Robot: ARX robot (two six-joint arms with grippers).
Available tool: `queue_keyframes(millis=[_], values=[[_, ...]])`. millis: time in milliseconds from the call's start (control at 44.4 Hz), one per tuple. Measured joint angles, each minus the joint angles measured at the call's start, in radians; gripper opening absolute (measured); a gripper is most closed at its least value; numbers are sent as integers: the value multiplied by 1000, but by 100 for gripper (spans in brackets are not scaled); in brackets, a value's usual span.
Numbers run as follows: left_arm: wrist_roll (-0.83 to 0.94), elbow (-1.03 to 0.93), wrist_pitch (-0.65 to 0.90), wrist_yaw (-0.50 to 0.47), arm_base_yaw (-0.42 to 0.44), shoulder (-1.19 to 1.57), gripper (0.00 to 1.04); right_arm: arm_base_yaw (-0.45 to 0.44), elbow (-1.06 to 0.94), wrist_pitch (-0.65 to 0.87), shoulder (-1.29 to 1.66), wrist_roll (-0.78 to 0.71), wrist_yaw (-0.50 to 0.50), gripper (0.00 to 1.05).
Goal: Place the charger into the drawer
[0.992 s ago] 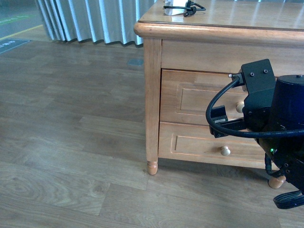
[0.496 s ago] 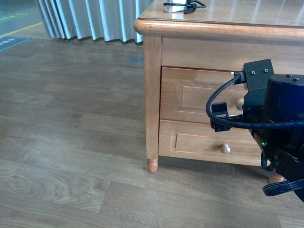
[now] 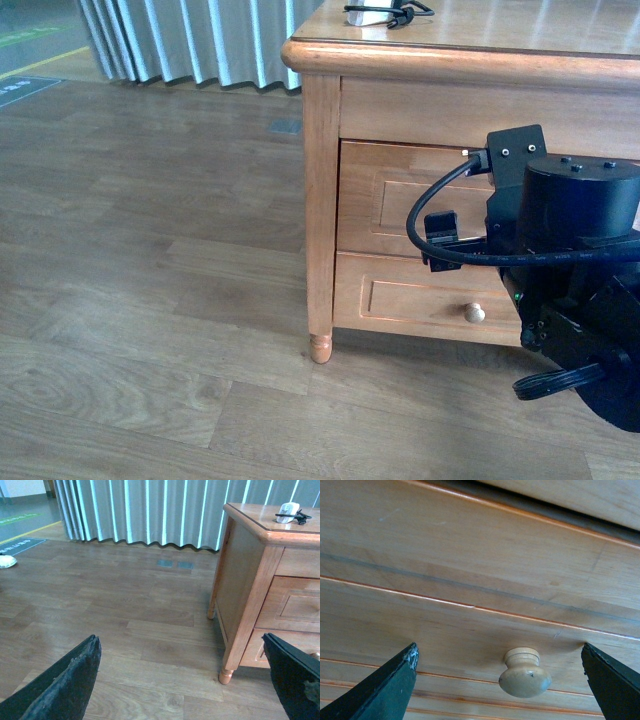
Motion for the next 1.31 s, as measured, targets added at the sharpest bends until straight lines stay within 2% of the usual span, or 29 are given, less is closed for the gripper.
queue_keyframes(millis=[1239,1307], values=[[0,0,0,0,0,0,99,-21,15,-8,29,14,2,96],[0,0,0,0,0,0,99,-21,15,-10,29,17,1,90]])
